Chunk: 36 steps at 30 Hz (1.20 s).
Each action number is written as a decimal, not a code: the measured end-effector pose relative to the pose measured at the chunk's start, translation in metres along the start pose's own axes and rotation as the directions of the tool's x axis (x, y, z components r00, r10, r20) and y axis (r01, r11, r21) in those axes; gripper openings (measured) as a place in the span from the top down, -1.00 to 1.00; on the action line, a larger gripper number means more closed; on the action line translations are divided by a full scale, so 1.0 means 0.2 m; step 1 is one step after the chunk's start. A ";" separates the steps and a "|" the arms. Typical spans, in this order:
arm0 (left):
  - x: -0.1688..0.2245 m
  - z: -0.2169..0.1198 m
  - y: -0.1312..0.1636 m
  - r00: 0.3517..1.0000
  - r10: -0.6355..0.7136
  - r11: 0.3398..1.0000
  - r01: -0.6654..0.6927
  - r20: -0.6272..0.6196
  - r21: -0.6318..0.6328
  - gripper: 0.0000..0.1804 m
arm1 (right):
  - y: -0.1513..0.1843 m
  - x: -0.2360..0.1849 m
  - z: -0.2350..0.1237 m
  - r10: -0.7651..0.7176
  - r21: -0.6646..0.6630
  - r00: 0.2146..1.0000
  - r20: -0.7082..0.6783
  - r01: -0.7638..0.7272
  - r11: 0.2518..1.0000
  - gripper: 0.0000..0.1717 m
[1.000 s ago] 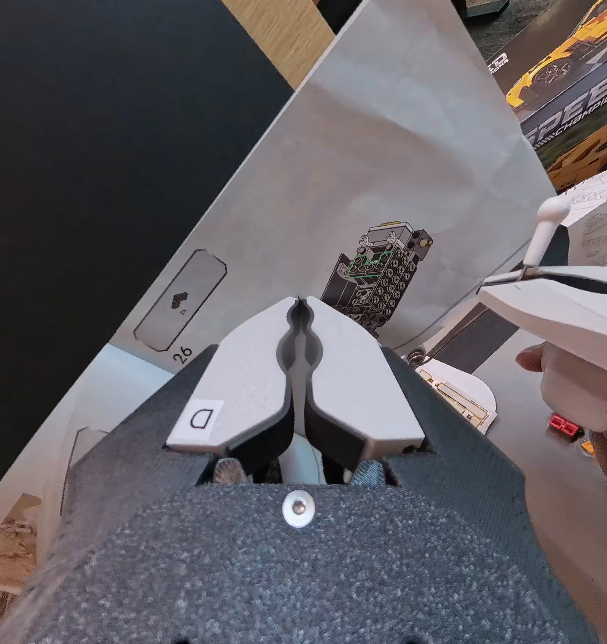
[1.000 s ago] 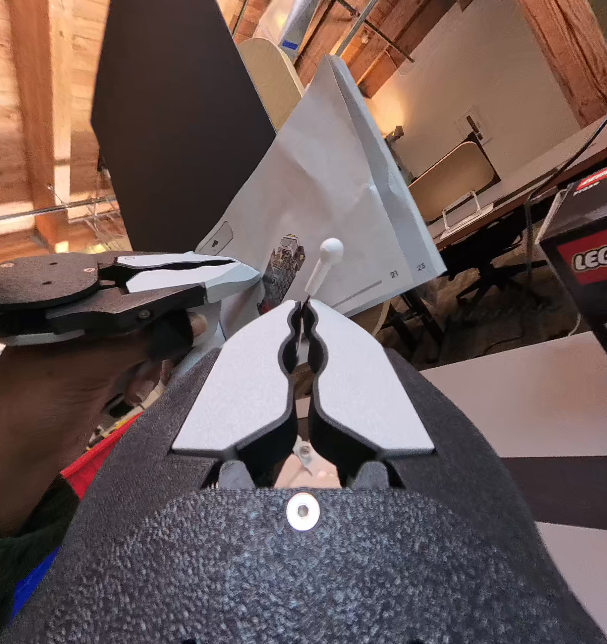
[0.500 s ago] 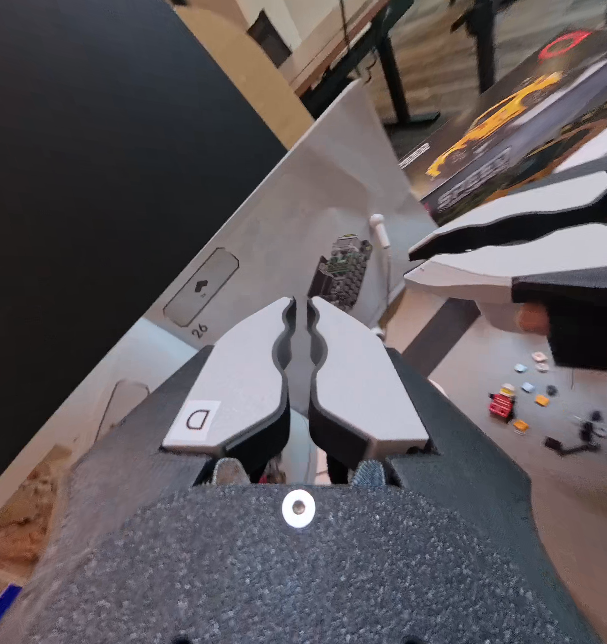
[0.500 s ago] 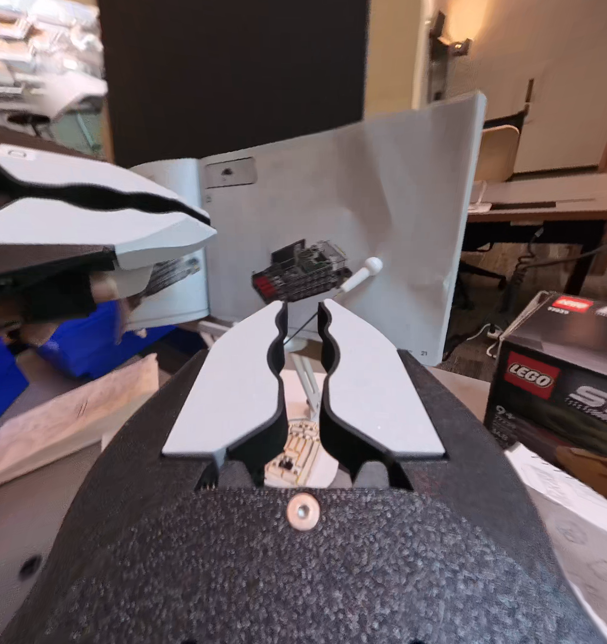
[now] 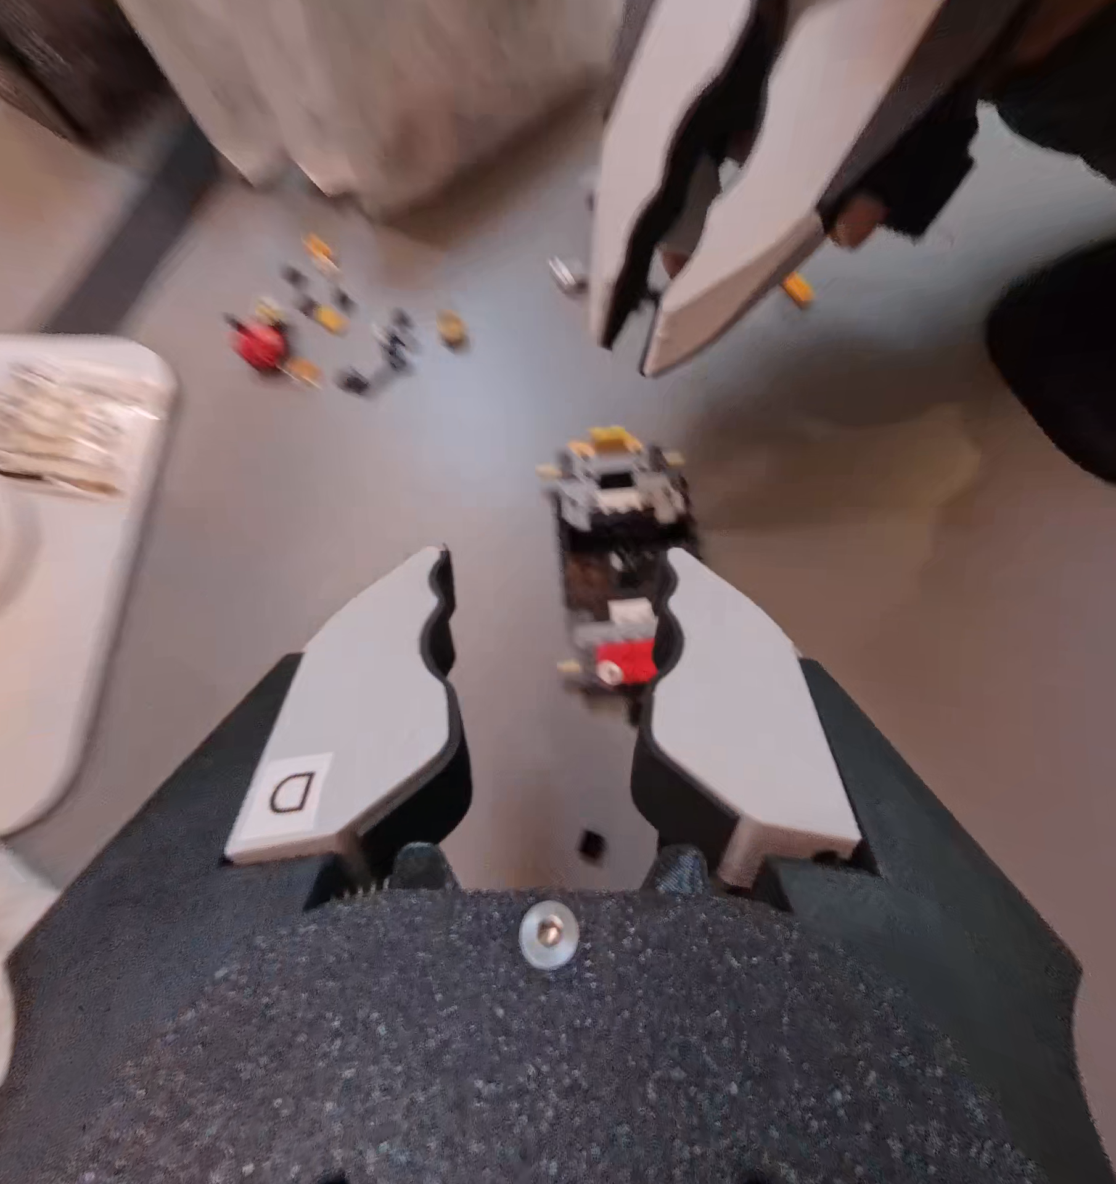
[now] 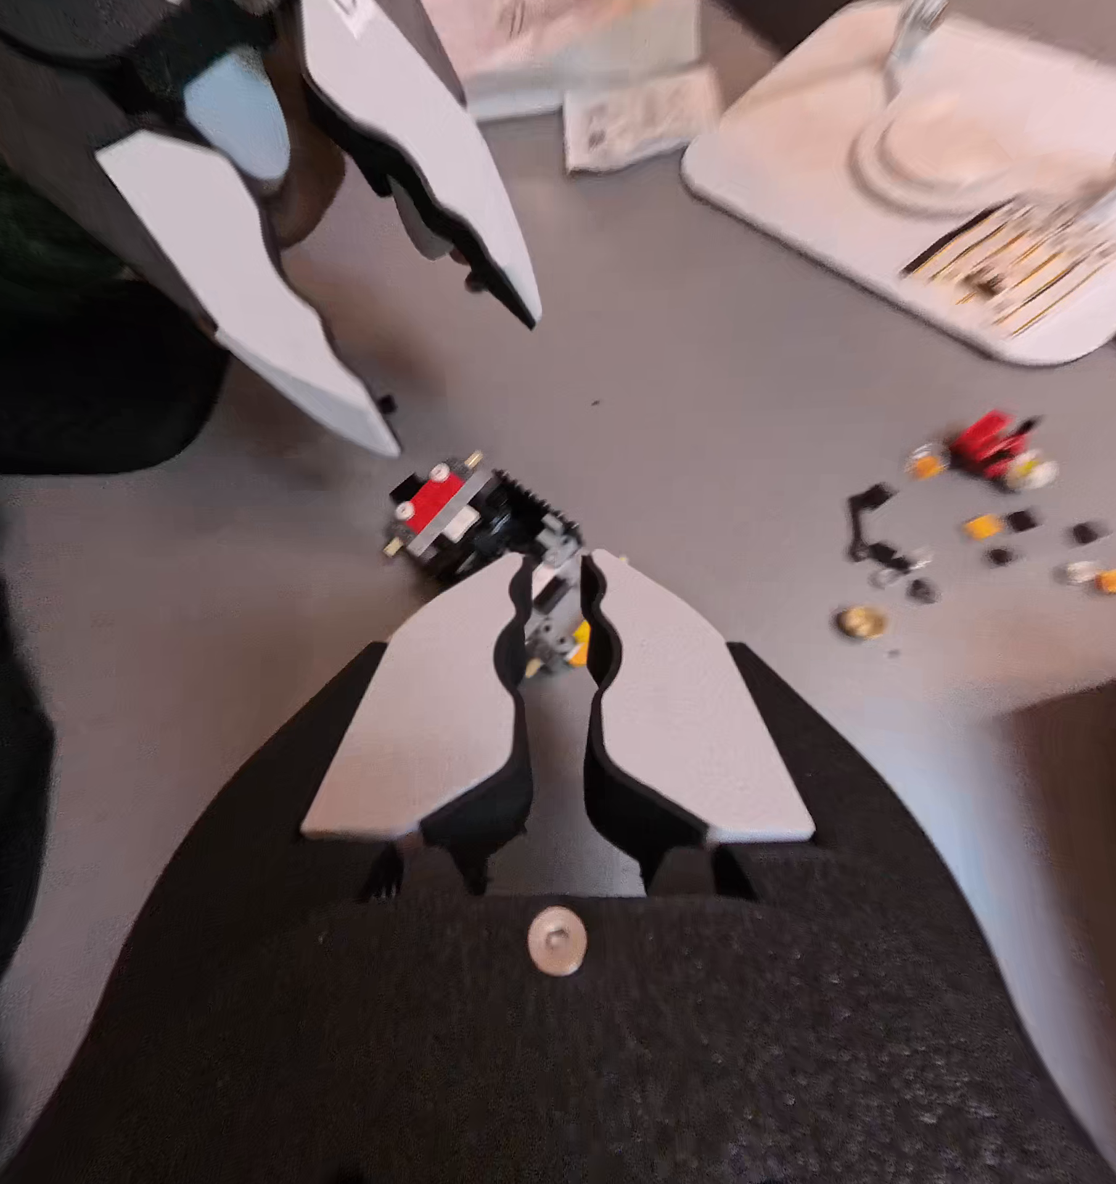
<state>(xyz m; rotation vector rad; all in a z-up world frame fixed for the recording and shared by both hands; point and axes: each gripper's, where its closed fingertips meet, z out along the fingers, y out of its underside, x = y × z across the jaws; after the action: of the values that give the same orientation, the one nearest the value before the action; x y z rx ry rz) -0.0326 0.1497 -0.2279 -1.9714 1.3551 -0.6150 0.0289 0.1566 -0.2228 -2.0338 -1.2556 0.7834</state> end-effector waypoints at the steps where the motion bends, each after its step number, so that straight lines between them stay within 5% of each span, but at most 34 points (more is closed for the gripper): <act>1: 0.04 0.03 0.07 1.000 -0.009 0.999 0.008 -0.027 -0.042 0.29 | 0.03 -0.03 0.02 0.008 -0.018 1.000 0.016 -0.008 1.000 0.84; 6: 0.16 0.16 0.22 0.995 -0.032 0.995 0.024 -0.091 -0.095 0.13 | 0.09 -0.08 0.10 0.012 -0.068 0.999 0.039 -0.009 0.998 0.82; 15: 0.18 0.20 0.30 0.996 0.058 0.988 -0.067 -0.067 -0.136 0.28 | 0.20 -0.17 0.18 -0.092 -0.153 0.991 0.095 0.106 0.983 0.72; 24: 0.14 0.17 0.24 0.915 0.394 0.917 -0.386 0.084 -0.098 0.28 | 0.25 -0.22 0.08 -0.256 -0.143 0.953 0.163 0.280 0.949 0.72; 36: 0.17 0.21 0.26 0.988 0.125 0.992 -0.127 -0.088 -0.013 0.23 | 0.22 -0.18 0.04 -0.245 -0.054 0.960 0.135 0.254 0.966 0.72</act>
<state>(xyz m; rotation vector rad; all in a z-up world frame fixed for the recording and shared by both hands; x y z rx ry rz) -0.0244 0.1155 -0.2934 -1.8752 1.5308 -0.6367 0.0334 0.1095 -0.2562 -1.8547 -1.5970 0.7669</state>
